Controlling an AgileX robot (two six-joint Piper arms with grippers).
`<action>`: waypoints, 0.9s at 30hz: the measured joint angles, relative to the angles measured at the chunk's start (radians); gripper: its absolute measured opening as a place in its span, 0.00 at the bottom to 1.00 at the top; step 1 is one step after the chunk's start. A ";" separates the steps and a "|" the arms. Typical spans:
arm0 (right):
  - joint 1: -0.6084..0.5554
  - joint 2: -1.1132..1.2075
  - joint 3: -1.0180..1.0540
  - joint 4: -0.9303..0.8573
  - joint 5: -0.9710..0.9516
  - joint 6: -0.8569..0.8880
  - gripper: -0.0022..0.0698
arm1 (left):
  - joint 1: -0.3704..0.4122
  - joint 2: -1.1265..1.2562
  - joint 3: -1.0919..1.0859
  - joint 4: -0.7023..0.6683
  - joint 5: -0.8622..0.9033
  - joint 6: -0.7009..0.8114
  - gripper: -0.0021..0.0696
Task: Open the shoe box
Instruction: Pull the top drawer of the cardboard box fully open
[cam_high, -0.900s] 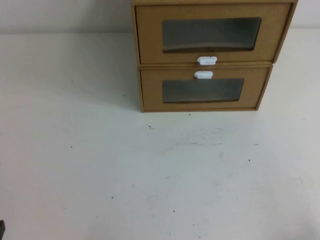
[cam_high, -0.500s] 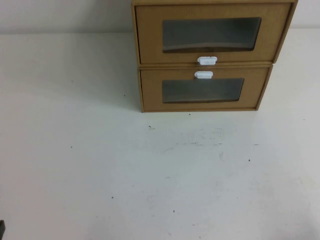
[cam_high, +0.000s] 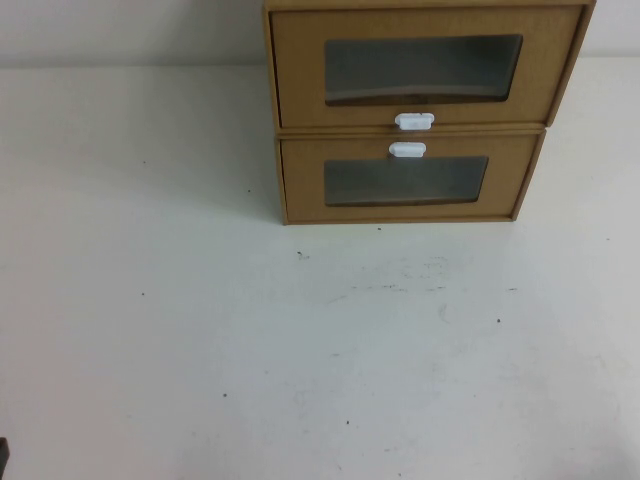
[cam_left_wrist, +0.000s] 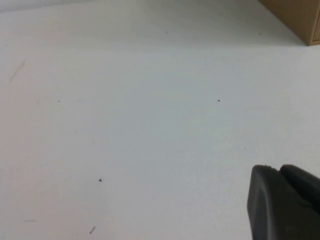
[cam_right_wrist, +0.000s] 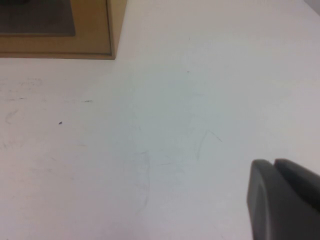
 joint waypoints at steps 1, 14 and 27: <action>0.000 0.000 0.000 0.000 0.000 0.000 0.00 | 0.000 0.000 0.000 0.000 -0.003 0.000 0.03; 0.000 0.000 0.000 0.000 -0.008 0.000 0.00 | 0.000 0.000 0.000 -0.003 -0.030 0.000 0.03; 0.000 0.000 0.000 0.000 -0.448 0.000 0.00 | 0.000 0.000 0.002 -0.364 -0.534 -0.053 0.03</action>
